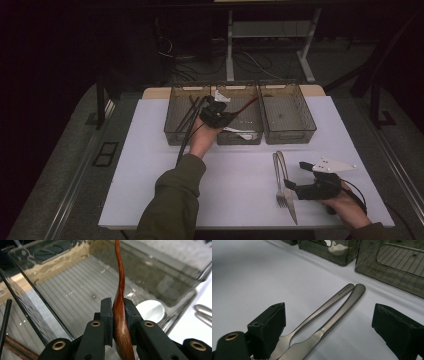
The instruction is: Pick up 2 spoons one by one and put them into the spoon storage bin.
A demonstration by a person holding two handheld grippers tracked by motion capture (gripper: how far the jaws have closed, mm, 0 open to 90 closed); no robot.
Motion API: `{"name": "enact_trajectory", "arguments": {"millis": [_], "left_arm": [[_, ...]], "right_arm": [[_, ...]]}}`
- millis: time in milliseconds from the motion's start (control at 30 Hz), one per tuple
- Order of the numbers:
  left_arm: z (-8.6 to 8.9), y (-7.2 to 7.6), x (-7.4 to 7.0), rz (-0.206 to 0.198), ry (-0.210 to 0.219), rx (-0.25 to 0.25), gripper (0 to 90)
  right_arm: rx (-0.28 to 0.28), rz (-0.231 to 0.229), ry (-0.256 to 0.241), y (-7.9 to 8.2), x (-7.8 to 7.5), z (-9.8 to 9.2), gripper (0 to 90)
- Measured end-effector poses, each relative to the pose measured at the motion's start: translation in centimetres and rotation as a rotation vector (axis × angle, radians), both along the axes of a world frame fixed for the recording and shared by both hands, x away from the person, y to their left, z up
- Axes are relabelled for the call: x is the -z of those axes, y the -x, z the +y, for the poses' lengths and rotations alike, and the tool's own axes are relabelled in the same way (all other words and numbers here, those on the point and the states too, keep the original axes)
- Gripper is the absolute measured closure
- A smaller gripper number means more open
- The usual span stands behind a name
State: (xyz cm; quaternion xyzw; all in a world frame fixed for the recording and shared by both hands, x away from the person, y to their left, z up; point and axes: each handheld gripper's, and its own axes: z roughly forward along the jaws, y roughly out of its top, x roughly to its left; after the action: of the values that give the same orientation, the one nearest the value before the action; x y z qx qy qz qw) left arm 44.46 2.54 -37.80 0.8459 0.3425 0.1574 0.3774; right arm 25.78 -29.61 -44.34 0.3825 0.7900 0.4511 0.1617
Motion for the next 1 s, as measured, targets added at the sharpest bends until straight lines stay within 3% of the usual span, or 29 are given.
{"name": "enact_trajectory", "arguments": {"millis": [167,233,400,567,1000], "left_arm": [[-0.3,-0.3,0.8,0.032,-0.037,-0.02,78.9],[-0.3,-0.3,0.9,0.039,-0.031,-0.029,77.8],[-0.3,-0.4,0.8,0.031,-0.033,-0.035,63.5],[-0.2,-0.2,0.5,0.022,-0.004,-0.018,53.4],[1.2,1.2,-1.2,-0.015,0.082,0.055,39.2]], "right_arm": [[-0.001,-0.004,-0.006,0.0,0.0,-0.1,11.6],[0.0,-0.004,-0.007,0.0,0.0,-0.1,11.6],[-0.001,-0.003,-0.007,0.0,0.0,-0.1,11.6],[-0.002,-0.004,-0.006,0.0,0.0,-0.1,11.6],[0.0,-0.003,-0.006,0.0,0.0,-0.1,11.6]]}}
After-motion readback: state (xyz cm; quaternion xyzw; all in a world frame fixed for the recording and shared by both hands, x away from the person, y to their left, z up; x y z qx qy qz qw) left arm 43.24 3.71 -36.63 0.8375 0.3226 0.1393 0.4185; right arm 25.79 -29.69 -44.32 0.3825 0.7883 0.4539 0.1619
